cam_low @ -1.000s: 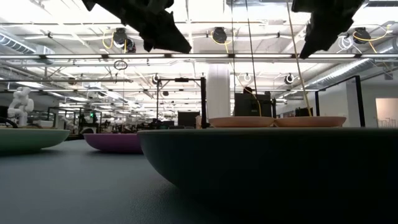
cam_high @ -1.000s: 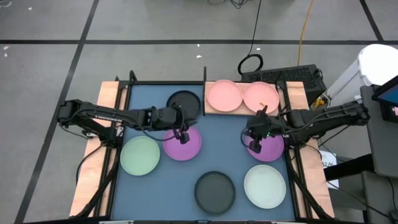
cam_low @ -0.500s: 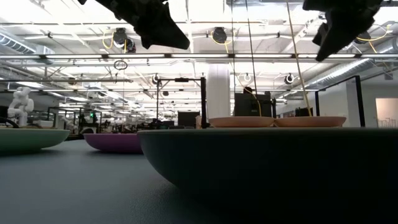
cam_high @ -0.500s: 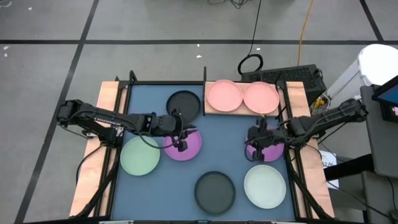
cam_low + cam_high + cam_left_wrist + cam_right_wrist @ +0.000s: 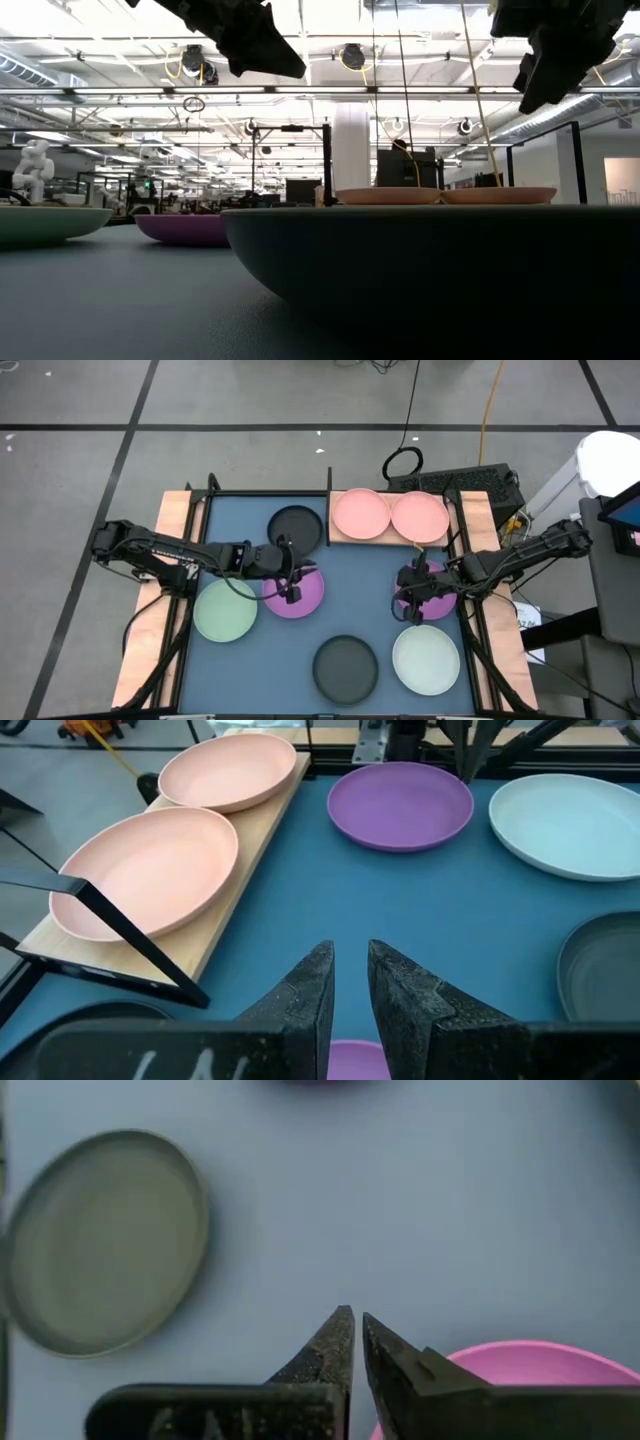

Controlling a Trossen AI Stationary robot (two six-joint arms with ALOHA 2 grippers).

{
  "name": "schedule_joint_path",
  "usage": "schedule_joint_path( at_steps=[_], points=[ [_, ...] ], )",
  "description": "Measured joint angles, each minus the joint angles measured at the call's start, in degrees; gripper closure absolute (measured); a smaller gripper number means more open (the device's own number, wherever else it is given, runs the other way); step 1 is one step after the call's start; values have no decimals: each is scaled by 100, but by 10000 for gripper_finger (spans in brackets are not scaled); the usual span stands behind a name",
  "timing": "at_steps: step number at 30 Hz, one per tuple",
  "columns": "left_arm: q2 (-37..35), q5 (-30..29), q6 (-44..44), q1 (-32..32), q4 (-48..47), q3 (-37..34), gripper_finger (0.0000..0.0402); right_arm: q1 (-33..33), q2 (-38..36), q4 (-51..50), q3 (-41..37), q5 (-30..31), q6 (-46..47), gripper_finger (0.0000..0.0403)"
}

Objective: Place and stack plates onto a shelf
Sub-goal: Stack the blue plate on top of the pink plate on the shelf

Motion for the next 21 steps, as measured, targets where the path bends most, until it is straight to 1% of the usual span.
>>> schedule_joint_path(
  at_steps=[3,6,9,13,18,21],
  points=[
    [-2,0,2,0,-4,0,330,93,0,322,0,-268,-10,377],
    [-1,-2,8,0,44,-1,330,225,-2,386,0,-242,177,365],
    [-2,-4,15,0,95,0,330,365,10,208,0,-242,574,357],
    [-2,-4,27,0,90,0,330,648,45,-44,0,-282,970,353],
    [-2,-7,137,0,90,-1,330,875,69,-5,0,-578,1224,353],
    [-2,-6,151,0,88,-2,330,1020,121,-7,0,-779,1195,353]
  ],
)
